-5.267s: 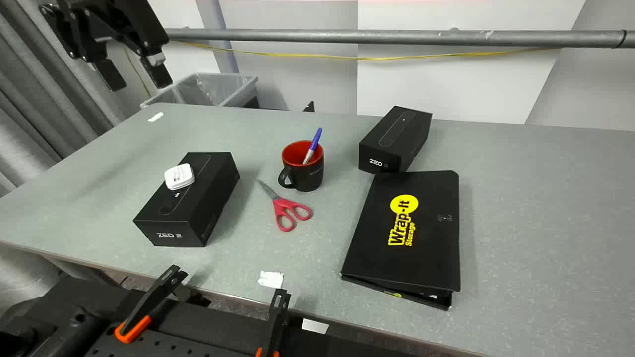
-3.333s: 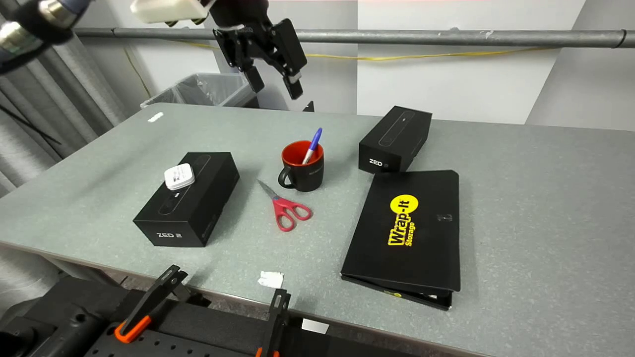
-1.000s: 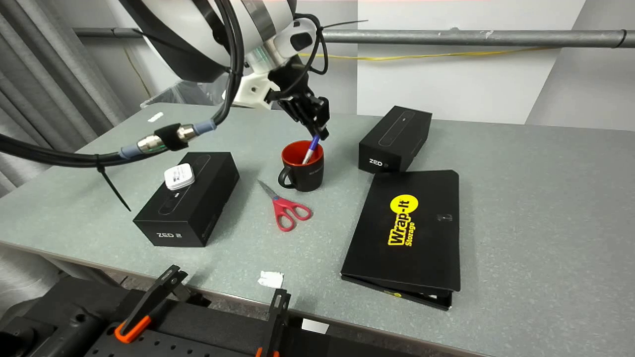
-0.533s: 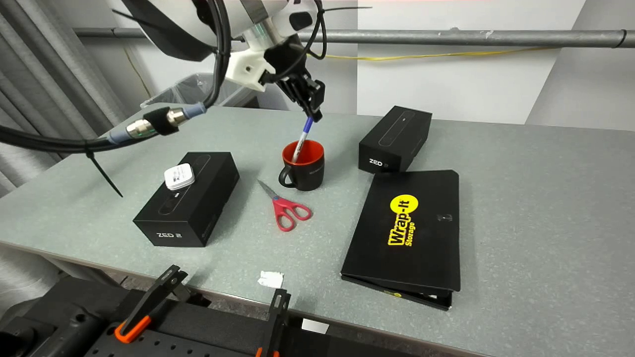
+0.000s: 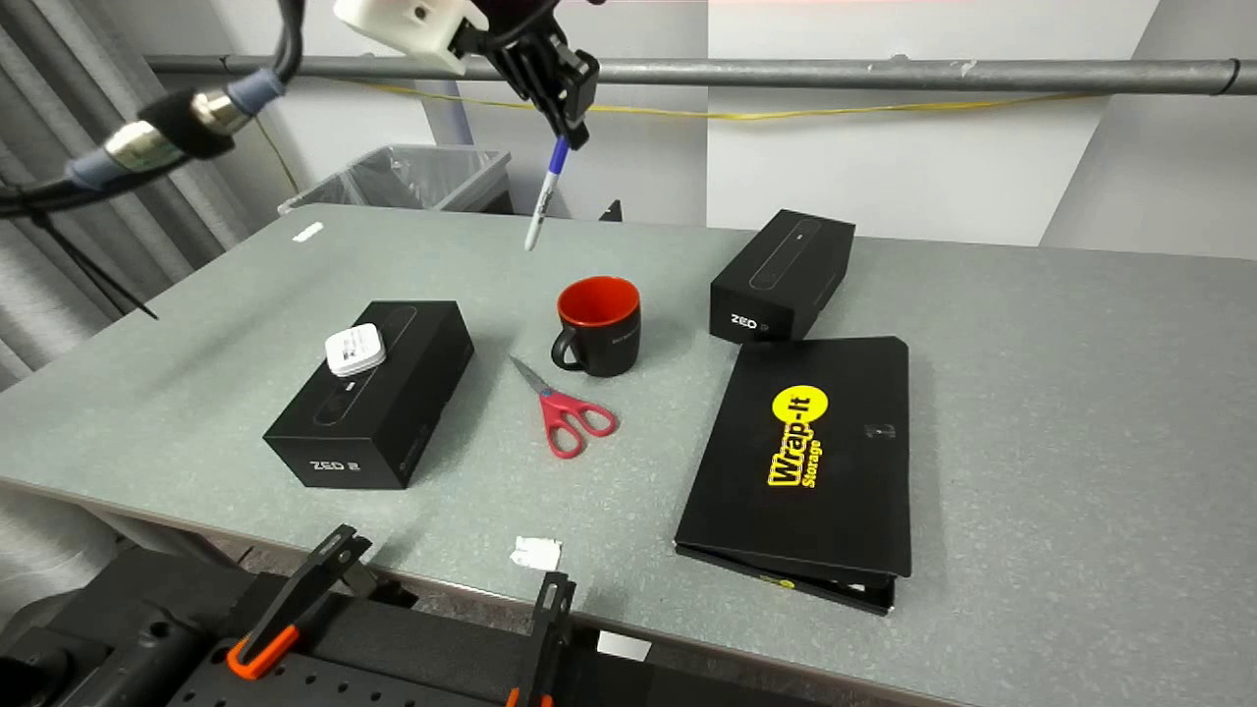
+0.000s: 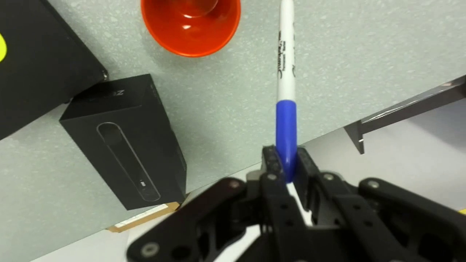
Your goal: Take the blue pen out of the red and black mug and put it on the table
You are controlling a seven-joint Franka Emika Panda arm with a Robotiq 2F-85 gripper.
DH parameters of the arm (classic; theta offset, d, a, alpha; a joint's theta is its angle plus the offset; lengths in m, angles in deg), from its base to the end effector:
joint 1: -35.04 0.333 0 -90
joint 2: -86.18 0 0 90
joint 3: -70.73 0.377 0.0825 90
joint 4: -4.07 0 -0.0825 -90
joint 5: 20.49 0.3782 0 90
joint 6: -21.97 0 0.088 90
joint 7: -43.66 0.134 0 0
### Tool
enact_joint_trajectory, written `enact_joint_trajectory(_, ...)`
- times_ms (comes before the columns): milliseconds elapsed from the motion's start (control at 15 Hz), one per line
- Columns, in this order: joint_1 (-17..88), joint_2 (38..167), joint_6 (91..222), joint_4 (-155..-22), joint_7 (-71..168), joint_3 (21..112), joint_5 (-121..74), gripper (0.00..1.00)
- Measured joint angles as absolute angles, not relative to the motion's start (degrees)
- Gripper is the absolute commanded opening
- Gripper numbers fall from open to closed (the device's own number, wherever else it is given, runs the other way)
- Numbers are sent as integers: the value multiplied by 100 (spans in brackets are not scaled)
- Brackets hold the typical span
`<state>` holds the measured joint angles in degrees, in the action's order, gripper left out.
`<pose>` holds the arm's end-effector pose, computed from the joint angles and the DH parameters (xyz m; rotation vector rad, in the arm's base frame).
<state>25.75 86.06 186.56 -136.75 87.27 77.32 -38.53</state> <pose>0.5181 -0.0092 0.3813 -2.9559 0.7894 -0.6792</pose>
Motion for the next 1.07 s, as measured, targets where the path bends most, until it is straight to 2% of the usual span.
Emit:
enact_joint_trajectory(400,3204,9539,18480,-13062,7415,7687,-2194,4)
enact_joint_trajectory(1067,3728,11140,17596,-11656,7331,6881,-2112,4)
